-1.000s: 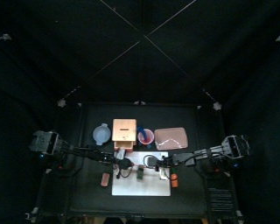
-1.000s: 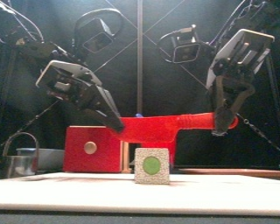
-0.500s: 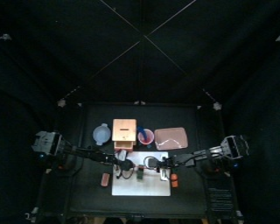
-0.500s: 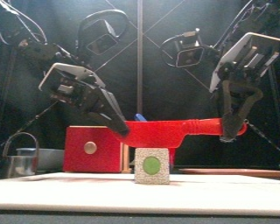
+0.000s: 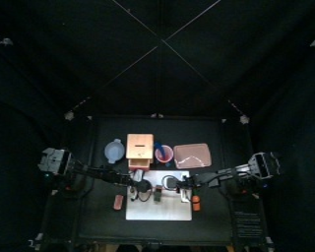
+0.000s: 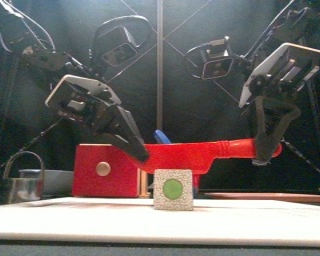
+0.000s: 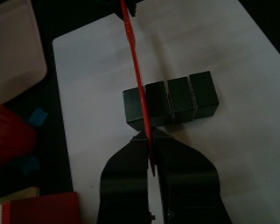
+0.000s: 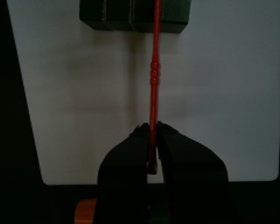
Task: Place sushi on board then cut the sushi with the knife then place the pieces on the plate
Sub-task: Cut the sushi into 4 pieces
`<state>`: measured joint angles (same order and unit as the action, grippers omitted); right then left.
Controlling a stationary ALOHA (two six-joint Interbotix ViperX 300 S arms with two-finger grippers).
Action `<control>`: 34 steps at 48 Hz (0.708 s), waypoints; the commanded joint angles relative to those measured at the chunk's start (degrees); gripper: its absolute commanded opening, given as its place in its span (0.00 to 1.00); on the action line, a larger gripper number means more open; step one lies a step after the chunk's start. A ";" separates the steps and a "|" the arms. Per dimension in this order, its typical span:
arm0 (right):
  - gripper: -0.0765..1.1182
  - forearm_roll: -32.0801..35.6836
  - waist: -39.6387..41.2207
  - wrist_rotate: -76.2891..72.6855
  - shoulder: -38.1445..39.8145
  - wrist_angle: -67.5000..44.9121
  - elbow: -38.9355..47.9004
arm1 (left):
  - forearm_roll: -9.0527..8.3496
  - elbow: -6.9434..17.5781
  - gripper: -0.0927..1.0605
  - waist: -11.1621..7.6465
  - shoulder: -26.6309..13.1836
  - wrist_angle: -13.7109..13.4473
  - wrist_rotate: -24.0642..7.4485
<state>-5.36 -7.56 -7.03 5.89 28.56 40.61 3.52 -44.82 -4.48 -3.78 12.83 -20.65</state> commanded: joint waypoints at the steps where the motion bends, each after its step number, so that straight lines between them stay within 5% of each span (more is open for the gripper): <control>1: 0.34 -0.26 0.00 0.26 0.26 -1.14 -0.70 | 0.00 0.79 0.36 0.00 -0.09 0.35 -0.35; 21: 0.34 0.18 0.18 0.35 -5.27 -3.96 -0.62 | 0.09 1.76 0.36 -0.09 -5.27 0.26 -0.35; 34: 0.34 5.54 3.60 0.35 -4.22 -2.64 -0.79 | -0.18 2.20 0.36 0.88 -4.04 0.26 -0.53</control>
<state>-1.58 -5.36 -6.86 -0.53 25.75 40.61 3.60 -43.86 -4.39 -9.32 12.83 -20.65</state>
